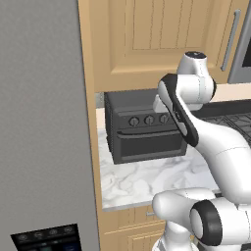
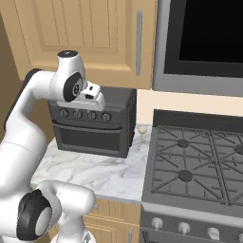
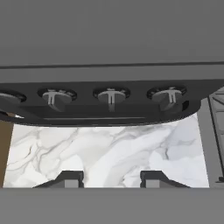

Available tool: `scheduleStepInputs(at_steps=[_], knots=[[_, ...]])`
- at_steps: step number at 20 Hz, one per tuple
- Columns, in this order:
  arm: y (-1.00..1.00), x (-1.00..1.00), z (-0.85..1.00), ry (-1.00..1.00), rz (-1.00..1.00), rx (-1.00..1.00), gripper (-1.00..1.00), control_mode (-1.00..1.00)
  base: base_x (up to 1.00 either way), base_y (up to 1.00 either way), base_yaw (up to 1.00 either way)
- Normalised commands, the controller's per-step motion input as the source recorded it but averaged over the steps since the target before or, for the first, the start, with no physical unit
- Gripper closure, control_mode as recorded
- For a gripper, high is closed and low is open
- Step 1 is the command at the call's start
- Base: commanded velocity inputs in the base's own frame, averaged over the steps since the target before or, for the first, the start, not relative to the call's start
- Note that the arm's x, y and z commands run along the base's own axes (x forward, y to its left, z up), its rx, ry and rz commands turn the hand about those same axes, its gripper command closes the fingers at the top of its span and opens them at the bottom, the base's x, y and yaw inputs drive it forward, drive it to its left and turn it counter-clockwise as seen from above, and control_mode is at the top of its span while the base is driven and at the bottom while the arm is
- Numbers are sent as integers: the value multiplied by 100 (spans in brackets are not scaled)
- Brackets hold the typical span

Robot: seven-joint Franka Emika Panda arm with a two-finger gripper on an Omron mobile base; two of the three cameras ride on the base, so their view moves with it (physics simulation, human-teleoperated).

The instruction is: Pick the bar soap and spray from the cabinet and place them on the counter.

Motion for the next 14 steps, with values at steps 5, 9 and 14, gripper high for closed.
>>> scheduleStepInputs(at_steps=[5,9,14], knots=[[0,-12,0,-3,0,1,-100,-100,0,0,0],[-18,-22,0,-9,-2,3,-100,-100,0,0,0],[-30,-22,9,-14,0,3,-100,-100,0,0,0]])
